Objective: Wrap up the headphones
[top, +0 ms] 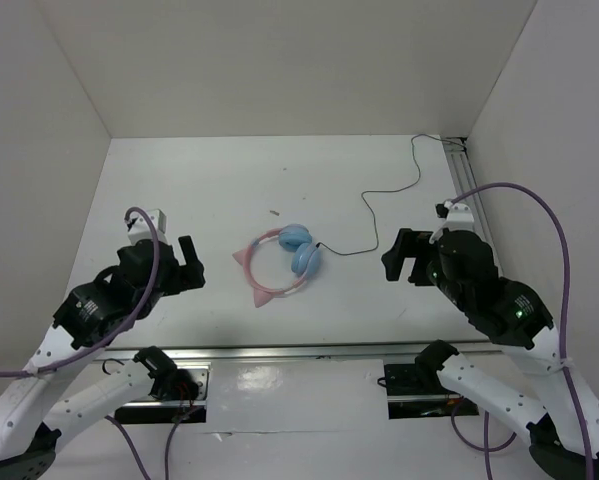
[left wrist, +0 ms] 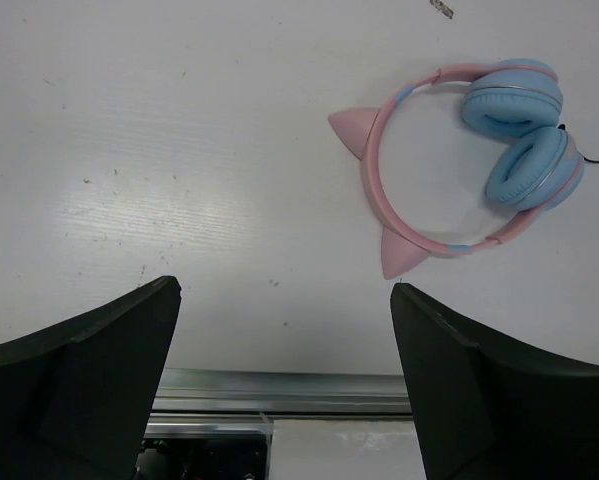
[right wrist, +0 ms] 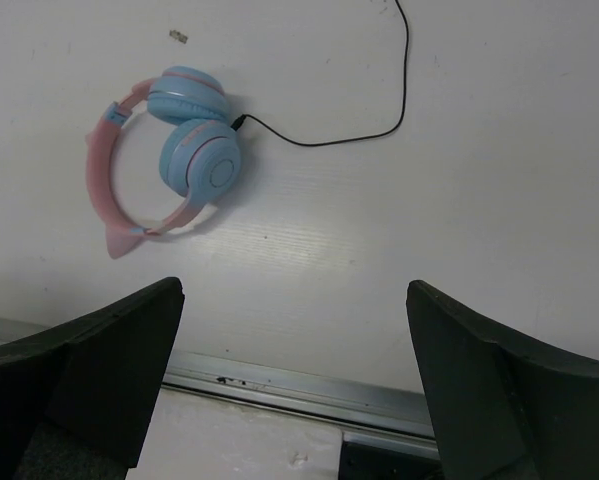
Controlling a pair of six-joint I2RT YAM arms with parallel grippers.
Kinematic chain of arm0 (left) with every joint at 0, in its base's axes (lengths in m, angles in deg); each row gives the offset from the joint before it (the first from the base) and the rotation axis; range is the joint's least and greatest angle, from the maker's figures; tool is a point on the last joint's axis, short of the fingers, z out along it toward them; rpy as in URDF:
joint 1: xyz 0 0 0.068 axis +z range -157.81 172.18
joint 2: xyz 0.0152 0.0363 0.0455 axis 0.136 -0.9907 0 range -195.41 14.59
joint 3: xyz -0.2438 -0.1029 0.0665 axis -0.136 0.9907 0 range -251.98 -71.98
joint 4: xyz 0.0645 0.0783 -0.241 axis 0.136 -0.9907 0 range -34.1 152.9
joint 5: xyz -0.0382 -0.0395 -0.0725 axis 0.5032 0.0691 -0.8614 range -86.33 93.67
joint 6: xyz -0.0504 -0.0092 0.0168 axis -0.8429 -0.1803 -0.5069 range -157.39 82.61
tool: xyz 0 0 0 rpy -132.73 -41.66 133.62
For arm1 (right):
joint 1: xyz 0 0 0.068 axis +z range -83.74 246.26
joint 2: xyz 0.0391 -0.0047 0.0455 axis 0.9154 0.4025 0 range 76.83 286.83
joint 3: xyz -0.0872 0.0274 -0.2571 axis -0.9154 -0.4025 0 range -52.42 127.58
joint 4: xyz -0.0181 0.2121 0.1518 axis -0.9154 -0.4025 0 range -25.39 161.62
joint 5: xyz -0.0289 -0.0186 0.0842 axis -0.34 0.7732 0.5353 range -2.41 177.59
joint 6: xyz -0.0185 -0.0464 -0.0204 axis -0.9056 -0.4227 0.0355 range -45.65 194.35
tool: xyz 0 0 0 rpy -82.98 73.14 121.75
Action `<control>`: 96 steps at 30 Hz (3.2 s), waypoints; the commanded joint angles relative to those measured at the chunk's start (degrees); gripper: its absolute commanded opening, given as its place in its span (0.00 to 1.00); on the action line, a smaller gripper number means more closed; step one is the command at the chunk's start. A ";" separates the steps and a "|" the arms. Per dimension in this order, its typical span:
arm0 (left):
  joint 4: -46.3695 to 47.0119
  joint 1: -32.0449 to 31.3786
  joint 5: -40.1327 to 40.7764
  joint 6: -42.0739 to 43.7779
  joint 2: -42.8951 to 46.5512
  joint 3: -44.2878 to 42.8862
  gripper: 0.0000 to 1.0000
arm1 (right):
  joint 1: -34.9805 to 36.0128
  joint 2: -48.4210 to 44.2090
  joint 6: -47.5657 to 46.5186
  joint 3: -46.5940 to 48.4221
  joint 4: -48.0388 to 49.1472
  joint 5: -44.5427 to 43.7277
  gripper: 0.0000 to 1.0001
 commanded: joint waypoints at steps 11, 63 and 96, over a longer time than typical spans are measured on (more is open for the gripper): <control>5.59 0.15 -8.41 -3.60 -0.79 -3.84 1.00 | 0.33 2.16 -0.36 -0.69 3.18 1.74 1.00; -0.88 -1.87 8.72 -12.67 -19.26 -12.87 0.00 | 0.32 7.69 1.42 -26.88 55.56 23.11 1.00; -21.91 -0.82 10.39 -0.97 -19.07 -47.25 0.00 | 20.82 29.59 -37.18 -22.49 79.12 -6.10 0.79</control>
